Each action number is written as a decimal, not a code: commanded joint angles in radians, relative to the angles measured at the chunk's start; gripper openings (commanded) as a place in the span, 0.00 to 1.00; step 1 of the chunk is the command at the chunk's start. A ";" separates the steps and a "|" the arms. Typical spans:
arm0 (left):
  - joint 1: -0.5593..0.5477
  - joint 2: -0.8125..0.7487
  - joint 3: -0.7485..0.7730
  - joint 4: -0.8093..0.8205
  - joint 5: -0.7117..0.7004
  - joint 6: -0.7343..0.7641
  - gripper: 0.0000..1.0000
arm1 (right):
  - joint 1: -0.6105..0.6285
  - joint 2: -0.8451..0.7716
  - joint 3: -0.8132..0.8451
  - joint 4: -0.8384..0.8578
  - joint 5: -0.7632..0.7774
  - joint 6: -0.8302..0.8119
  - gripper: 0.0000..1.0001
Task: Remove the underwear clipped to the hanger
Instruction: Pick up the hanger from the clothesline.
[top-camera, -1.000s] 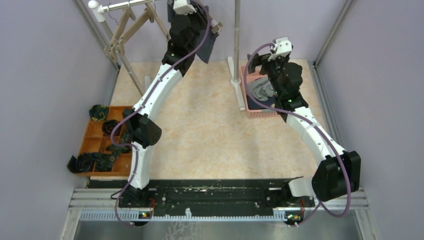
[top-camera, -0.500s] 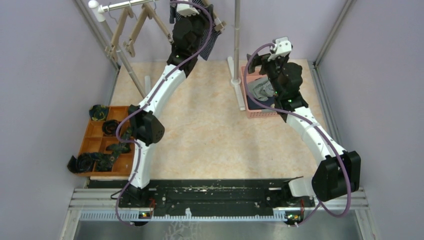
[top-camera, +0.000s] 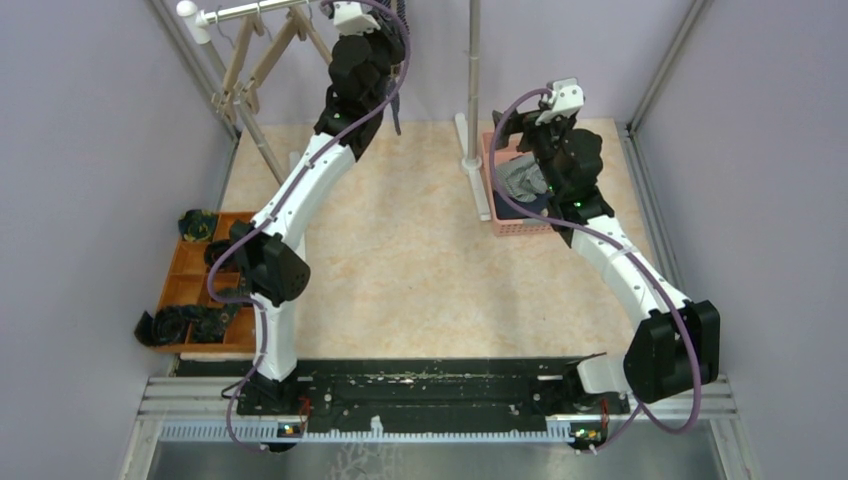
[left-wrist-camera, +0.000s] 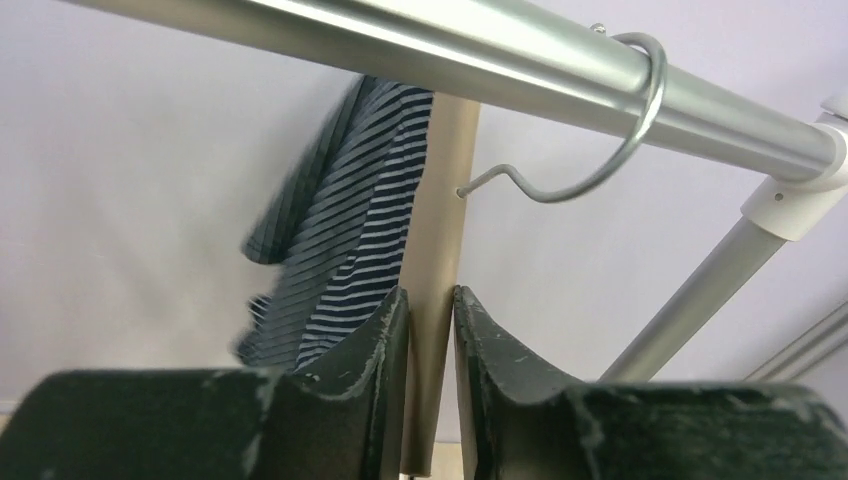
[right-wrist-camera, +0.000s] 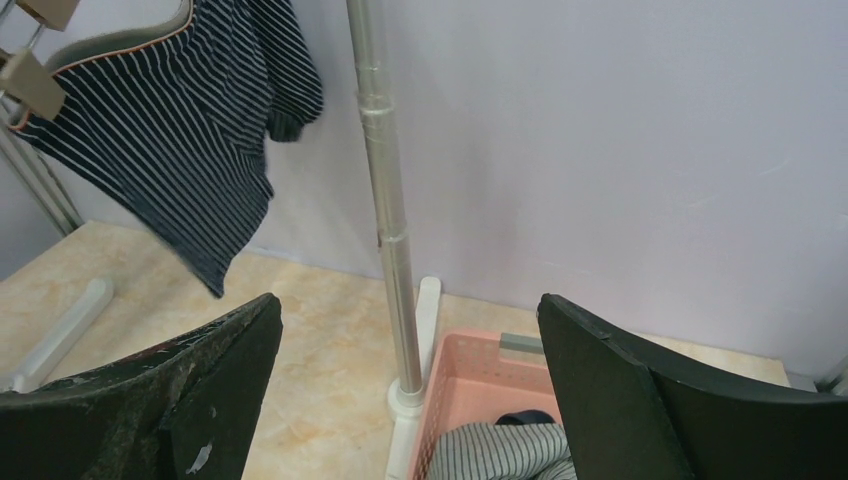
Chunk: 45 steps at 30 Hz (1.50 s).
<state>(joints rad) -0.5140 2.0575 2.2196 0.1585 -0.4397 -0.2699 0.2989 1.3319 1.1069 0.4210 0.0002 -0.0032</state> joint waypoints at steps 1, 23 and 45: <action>0.007 -0.006 0.028 -0.029 -0.037 0.055 0.29 | 0.009 -0.038 -0.009 0.073 0.007 0.021 0.99; 0.020 0.097 0.160 -0.087 0.099 0.078 0.00 | 0.014 -0.095 -0.054 0.156 -0.008 -0.023 0.99; 0.017 0.012 0.075 0.175 0.251 0.256 0.00 | 0.015 -0.069 -0.063 0.151 -0.025 -0.021 0.99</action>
<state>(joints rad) -0.5011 2.1242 2.2803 0.2359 -0.2230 -0.0727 0.3008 1.2762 1.0405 0.5308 -0.0071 -0.0185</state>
